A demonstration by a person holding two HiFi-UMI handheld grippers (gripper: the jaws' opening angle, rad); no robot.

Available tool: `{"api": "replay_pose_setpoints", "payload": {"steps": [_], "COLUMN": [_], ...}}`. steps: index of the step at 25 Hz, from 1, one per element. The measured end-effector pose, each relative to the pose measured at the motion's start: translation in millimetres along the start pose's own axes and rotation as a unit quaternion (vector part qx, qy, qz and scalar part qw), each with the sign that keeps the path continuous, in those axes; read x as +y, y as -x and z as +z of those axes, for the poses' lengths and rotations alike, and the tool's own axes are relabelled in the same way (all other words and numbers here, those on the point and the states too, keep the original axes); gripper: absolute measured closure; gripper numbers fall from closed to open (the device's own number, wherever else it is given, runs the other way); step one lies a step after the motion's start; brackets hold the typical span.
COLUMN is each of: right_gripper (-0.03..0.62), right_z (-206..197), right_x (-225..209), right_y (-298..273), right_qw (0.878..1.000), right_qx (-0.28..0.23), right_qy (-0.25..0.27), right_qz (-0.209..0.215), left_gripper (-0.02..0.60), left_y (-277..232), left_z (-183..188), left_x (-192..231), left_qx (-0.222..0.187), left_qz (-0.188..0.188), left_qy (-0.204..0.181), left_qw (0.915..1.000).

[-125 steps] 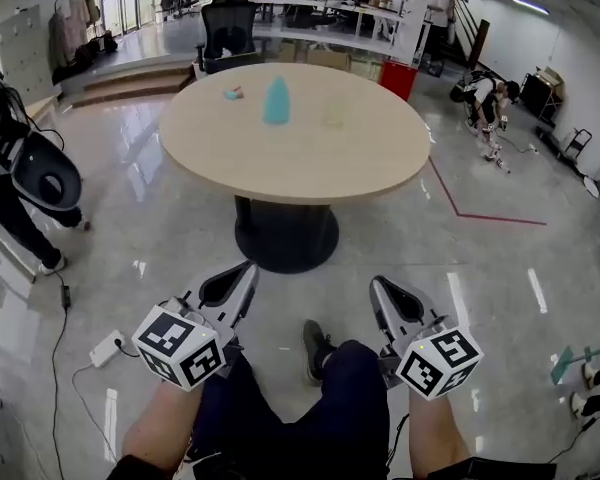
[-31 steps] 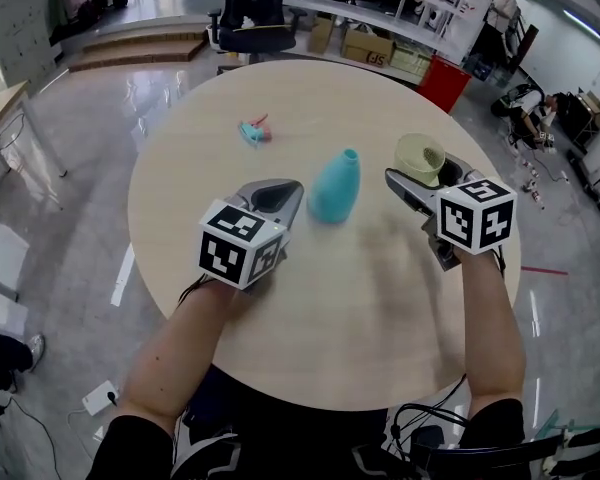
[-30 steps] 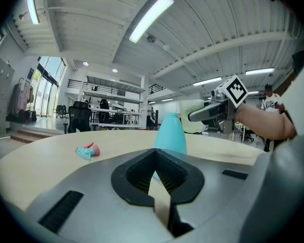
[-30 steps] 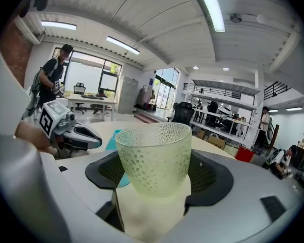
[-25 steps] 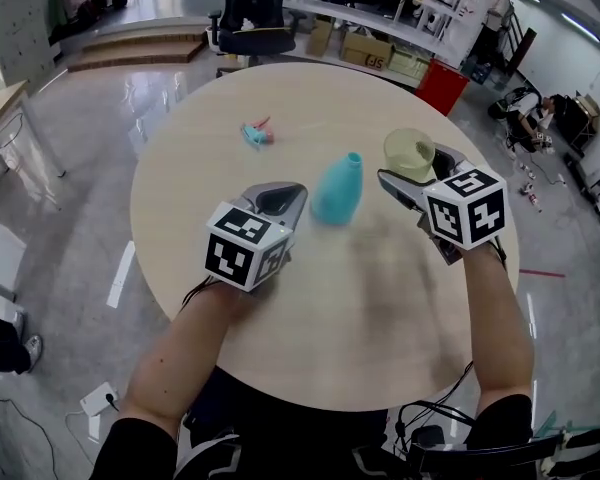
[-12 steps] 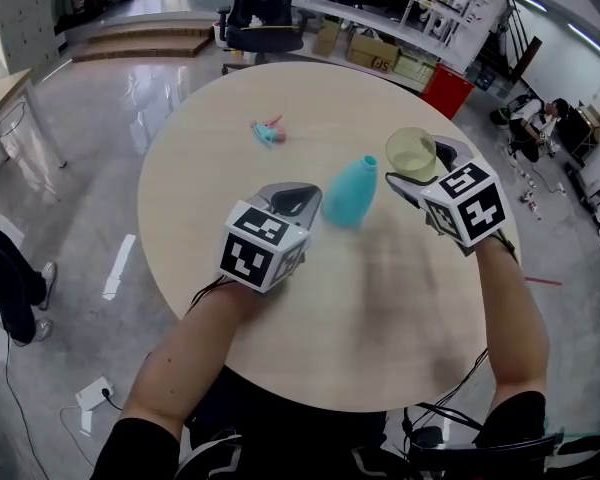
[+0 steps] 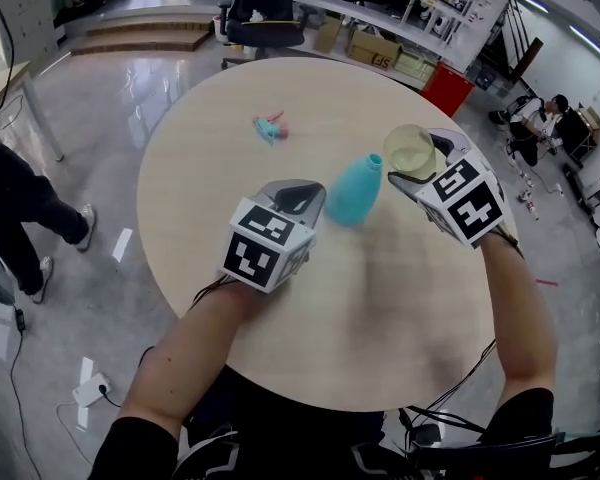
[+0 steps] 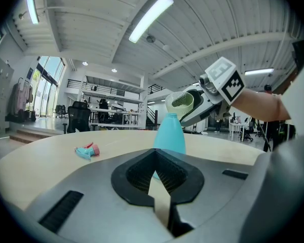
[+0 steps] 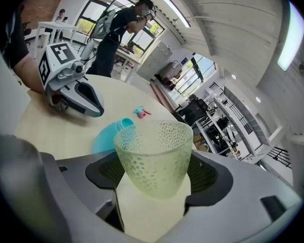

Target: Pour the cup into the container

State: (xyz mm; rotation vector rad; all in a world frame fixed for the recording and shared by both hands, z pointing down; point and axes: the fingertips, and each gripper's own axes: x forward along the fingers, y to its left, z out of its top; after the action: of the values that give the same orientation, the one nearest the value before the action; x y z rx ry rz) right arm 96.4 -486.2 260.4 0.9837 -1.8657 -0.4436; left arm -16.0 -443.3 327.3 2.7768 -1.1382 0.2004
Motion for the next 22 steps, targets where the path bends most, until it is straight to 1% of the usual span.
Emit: {"api": "replay_pose_setpoints", "payload": {"steps": [10, 22], "right_gripper": [0.218, 0.218], "right_z": [-4.0, -1.8], "right_x": [-0.1, -0.2], "right_y": [-5.3, -6.5], "right_qw": [0.999, 0.995], "right_qx": [0.034, 0.052], "right_qy": [0.041, 0.084], "right_qz": [-0.003, -0.012], "left_gripper": [0.589, 0.589], "left_y": [-0.5, -1.7], "left_z": [-1.0, -1.2], "left_x": [-1.5, -3.3], "left_qx": [0.001, 0.000], "left_qz": [-0.002, -0.004], "left_qy": [-0.001, -0.001], "left_qw": [1.0000, 1.0000]}}
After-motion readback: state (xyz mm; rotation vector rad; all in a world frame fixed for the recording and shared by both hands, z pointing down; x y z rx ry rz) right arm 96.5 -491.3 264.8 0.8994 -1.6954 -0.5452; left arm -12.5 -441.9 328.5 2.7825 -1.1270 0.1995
